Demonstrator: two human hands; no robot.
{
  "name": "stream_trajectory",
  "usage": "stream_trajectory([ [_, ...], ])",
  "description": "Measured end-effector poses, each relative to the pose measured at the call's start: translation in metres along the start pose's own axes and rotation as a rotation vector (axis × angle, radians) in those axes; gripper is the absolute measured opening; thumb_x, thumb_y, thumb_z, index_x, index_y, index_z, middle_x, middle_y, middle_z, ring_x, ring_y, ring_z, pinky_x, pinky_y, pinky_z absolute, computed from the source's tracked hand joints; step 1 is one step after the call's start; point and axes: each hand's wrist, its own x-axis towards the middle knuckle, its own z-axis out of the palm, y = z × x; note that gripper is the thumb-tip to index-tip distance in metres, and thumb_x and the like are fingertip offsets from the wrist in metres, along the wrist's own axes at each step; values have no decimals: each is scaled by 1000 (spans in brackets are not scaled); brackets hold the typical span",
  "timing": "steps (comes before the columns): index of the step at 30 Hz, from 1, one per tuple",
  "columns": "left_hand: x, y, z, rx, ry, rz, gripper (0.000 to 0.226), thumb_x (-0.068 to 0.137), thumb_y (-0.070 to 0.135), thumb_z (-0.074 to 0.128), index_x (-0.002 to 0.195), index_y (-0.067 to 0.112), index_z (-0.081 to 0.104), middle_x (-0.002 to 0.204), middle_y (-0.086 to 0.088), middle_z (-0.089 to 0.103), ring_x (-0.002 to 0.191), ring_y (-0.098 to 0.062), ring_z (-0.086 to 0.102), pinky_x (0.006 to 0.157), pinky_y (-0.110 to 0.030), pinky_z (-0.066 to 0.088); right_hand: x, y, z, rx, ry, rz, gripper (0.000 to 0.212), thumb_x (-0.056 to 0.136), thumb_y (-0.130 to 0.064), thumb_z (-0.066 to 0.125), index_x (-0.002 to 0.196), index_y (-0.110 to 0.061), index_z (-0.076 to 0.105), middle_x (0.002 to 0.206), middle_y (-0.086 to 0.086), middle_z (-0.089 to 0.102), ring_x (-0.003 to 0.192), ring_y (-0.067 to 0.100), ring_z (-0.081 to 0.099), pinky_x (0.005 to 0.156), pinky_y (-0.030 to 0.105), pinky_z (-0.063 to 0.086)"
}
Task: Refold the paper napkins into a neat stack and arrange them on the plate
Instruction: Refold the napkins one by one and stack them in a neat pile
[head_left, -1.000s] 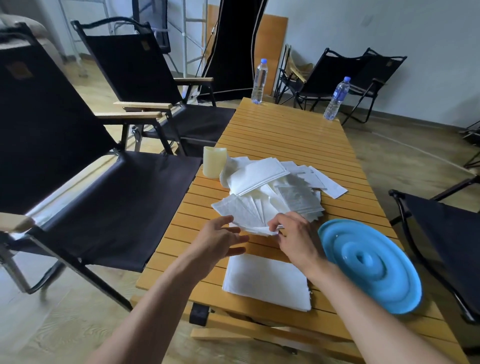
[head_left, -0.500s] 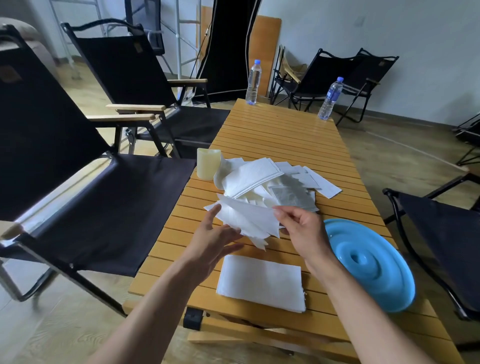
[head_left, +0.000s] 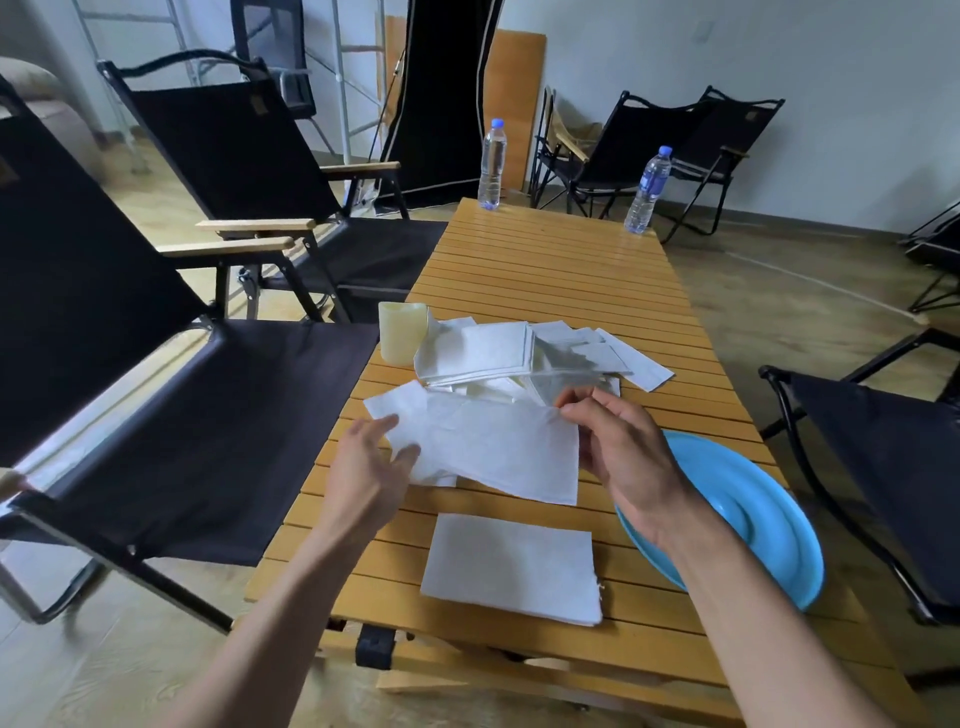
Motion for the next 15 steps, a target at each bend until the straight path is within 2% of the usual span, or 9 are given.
stream_trajectory([
  [1, -3, 3, -2, 11, 37, 54, 42, 99, 36, 59, 137, 18, 60, 156, -9, 41, 141, -25, 40, 111, -39, 34, 0, 1, 0, -14, -22, 25, 12, 85, -27, 61, 79, -29, 71, 86, -4, 67, 86, 12, 61, 71, 27, 48],
  [3, -11, 15, -9, -201, -24, 138, 51, 98, 61, 43, 127, 26, 68, 148, 3, 52, 138, -10, 44, 111, -41, 35, 0, 2, 1, -12, -61, 66, 10, 82, -30, 61, 79, -28, 69, 85, -3, 63, 86, 13, 58, 70, 29, 43],
  [4, -15, 24, -14, -390, -149, 125, 61, 94, 72, 37, 121, 30, 71, 138, 11, 61, 129, -3, 52, 106, -38, 41, 0, 2, 2, 9, -75, 83, 9, 82, -30, 61, 78, -28, 69, 84, -4, 62, 85, 12, 57, 69, 29, 43],
  [6, -17, 35, -21, -690, -387, 10, 70, 83, 83, 39, 114, 31, 75, 121, 12, 72, 109, -5, 68, 89, -31, 53, 0, 2, 2, 48, -64, 112, 11, 84, -29, 62, 77, -28, 70, 82, -4, 62, 83, 13, 57, 68, 30, 42],
  [7, -19, 39, -24, -704, -431, 1, 62, 80, 79, 51, 110, 31, 77, 116, 15, 73, 99, -5, 71, 79, -25, 56, 0, 3, 1, 39, -37, 128, 14, 87, -27, 62, 76, -28, 71, 81, -4, 63, 83, 13, 57, 67, 30, 42],
  [8, -20, 39, -25, -610, -422, 49, 46, 79, 68, 66, 106, 33, 78, 111, 18, 73, 92, -2, 72, 71, -19, 55, -1, 4, 0, 10, -5, 150, 17, 91, -25, 63, 77, -28, 72, 80, -4, 65, 81, 14, 59, 67, 30, 43],
  [10, -21, 36, -25, -416, -405, 142, 25, 76, 42, 84, 98, 32, 79, 98, 14, 77, 82, -2, 72, 63, -12, 52, -1, 5, -3, -64, 55, 206, 16, 95, -19, 63, 83, -24, 73, 79, -2, 70, 74, 11, 63, 62, 25, 47],
  [12, -23, 29, -23, -349, -465, 107, 21, 77, 30, 84, 97, 26, 78, 90, 8, 79, 78, -6, 73, 62, -14, 51, -2, 6, -7, -176, 74, 247, 9, 94, -13, 65, 89, -17, 72, 78, -1, 71, 66, 7, 65, 57, 21, 50],
  [15, -23, 21, -20, -185, -481, 18, 20, 79, 23, 85, 96, 27, 76, 82, 11, 78, 70, -4, 71, 59, -18, 48, -6, 7, -16, -391, 0, 351, 4, 89, -5, 71, 94, -6, 71, 72, 2, 70, 57, 9, 65, 52, 22, 53],
])
